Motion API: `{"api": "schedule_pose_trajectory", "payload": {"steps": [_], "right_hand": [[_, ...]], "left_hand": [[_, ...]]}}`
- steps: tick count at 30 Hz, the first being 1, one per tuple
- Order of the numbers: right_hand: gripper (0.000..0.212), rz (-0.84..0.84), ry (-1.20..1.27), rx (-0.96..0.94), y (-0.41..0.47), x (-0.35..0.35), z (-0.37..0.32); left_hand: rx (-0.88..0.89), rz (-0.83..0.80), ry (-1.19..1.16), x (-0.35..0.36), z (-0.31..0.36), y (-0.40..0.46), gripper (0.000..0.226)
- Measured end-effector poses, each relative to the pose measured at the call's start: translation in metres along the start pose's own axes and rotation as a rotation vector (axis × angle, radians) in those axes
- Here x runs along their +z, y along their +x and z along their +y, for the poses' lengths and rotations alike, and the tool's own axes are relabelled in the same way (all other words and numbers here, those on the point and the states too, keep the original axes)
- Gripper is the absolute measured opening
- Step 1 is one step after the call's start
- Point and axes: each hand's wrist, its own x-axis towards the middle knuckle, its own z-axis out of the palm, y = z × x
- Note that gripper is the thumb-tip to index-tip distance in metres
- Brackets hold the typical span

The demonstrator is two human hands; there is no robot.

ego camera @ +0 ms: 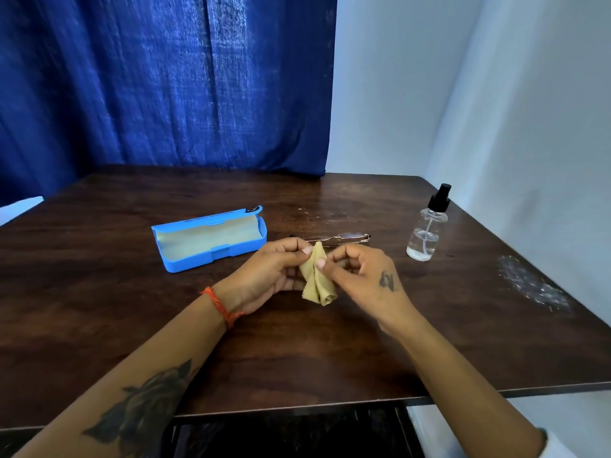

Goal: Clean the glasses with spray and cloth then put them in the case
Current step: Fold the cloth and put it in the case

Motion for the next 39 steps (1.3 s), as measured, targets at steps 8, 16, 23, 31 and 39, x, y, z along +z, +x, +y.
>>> {"api": "schedule_pose_trajectory", "payload": {"steps": [8, 16, 23, 31, 39], "right_hand": [[0.005, 0.090, 0.170, 0.095, 0.001, 0.000, 0.001], [0.029, 0.018, 0.583, 0.472, 0.002, -0.013, 0.002], [0.052, -0.136, 0.492, 0.501, 0.000, -0.008, -0.001], [0.024, -0.203, 0.442, 0.429, 0.000, -0.033, 0.005], [0.014, 0.011, -0.365, 0.019, -0.005, -0.015, 0.012]], "left_hand": [[-0.067, 0.033, 0.025, 0.004, 0.001, -0.002, 0.054], [0.007, 0.069, 0.020, -0.003, 0.011, -0.003, 0.047], [0.106, 0.004, 0.309, 0.011, 0.030, -0.011, 0.049], [0.083, 0.086, 0.198, -0.008, 0.042, -0.029, 0.035], [-0.072, 0.312, 0.131, -0.013, 0.013, -0.040, 0.021]]}}
